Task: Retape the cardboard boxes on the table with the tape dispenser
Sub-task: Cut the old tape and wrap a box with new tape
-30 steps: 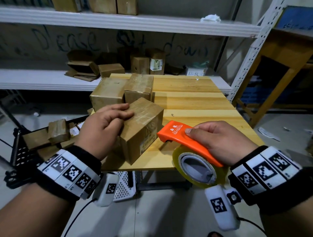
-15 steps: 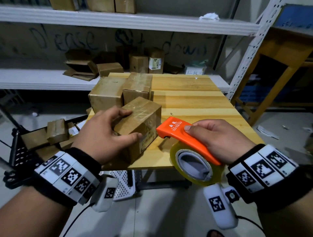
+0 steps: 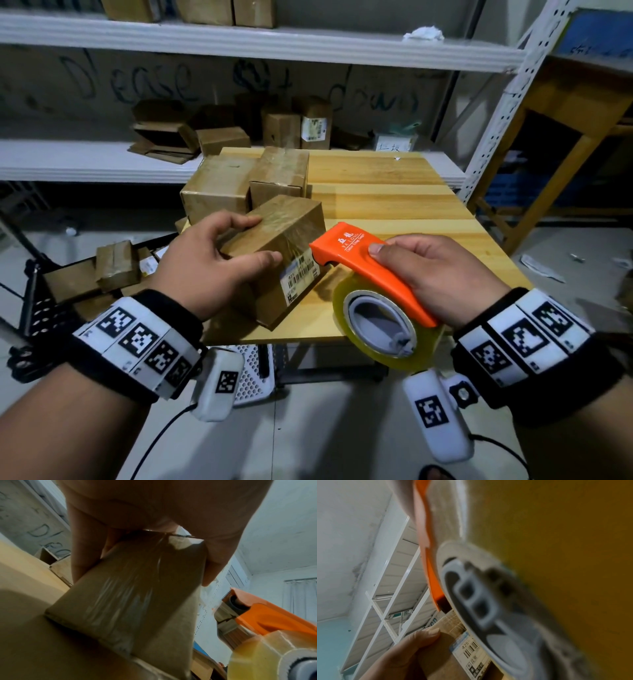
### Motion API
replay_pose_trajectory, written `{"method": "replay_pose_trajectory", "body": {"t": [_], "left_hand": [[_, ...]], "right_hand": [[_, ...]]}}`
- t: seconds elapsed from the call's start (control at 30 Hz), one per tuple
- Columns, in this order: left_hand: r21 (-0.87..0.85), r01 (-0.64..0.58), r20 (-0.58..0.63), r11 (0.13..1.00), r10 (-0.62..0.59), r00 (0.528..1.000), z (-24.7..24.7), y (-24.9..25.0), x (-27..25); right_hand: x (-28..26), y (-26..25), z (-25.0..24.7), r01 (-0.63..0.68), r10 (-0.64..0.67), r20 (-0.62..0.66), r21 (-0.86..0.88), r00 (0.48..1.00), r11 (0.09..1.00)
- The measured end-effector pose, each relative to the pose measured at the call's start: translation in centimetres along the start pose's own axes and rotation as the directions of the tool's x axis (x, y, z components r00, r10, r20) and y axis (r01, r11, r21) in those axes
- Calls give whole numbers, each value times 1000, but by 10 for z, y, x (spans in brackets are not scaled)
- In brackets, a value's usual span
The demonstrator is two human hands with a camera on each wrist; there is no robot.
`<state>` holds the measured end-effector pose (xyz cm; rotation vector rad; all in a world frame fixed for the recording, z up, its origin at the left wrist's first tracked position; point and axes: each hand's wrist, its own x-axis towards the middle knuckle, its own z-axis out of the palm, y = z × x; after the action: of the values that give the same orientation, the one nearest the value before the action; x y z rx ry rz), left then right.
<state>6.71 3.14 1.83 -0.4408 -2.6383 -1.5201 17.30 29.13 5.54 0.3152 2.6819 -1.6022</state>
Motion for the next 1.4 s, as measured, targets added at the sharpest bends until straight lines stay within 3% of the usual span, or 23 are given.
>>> {"method": "replay_pose_trajectory", "body": {"t": [0.9,1.03,1.2,1.4], "left_hand": [[-62,5,2,998,-5,1000,1,-3,2],[-83,22,22,996,-20,1000,1,-3,2],[-267,124,-29,956,-136,990,-2,-2,10],[-237,99,-45,966,-113,993,2,-1,10]], "right_hand": [[-2,-1,-3,19,-19,8,-26,1000,999],[-2,0,-4,16,-16,11,-24,1000,1000],[-6,8,-10,2,-3,-7,-49,1000,999],[-8,14,-16,-18,17,-19,-40,1000,999]]}}
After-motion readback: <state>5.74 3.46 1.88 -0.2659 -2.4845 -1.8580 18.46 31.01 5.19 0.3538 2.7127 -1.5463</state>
